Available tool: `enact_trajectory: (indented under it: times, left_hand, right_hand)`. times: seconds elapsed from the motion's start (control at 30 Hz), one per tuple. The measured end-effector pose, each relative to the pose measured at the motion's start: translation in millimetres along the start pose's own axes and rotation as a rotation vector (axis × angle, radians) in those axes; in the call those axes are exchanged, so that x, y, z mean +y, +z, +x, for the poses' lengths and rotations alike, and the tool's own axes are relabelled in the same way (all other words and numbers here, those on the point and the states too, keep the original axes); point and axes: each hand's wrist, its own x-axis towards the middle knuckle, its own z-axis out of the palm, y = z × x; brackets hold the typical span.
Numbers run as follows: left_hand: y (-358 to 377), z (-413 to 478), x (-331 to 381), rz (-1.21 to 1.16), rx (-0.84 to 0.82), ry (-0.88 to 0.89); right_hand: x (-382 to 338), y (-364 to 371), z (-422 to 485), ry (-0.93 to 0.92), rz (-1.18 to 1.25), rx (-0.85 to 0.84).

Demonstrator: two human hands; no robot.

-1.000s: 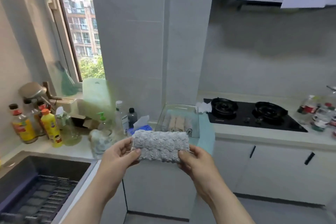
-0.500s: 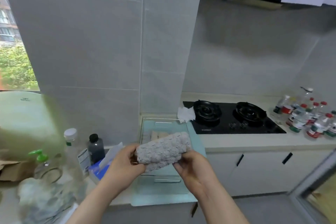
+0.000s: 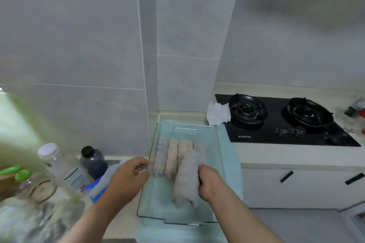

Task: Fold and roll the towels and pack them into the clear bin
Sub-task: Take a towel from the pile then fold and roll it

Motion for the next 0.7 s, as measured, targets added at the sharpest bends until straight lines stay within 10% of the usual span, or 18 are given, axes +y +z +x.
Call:
enact_trajectory:
  times: [0.33, 0.57, 0.7]
  left_hand:
    - [24, 47, -33, -0.314, -0.075, -0.293]
    - [17, 65, -49, -0.507, -0.165, -0.392]
    - [10, 68, -52, -0.58, -0.242, -0.398]
  right_hand:
    - [71, 50, 76, 0.073, -0.627, -0.054]
    - [81, 71, 73, -0.052, -1.235, 0.25]
    - [58, 65, 39, 0.127, -1.073, 0.087]
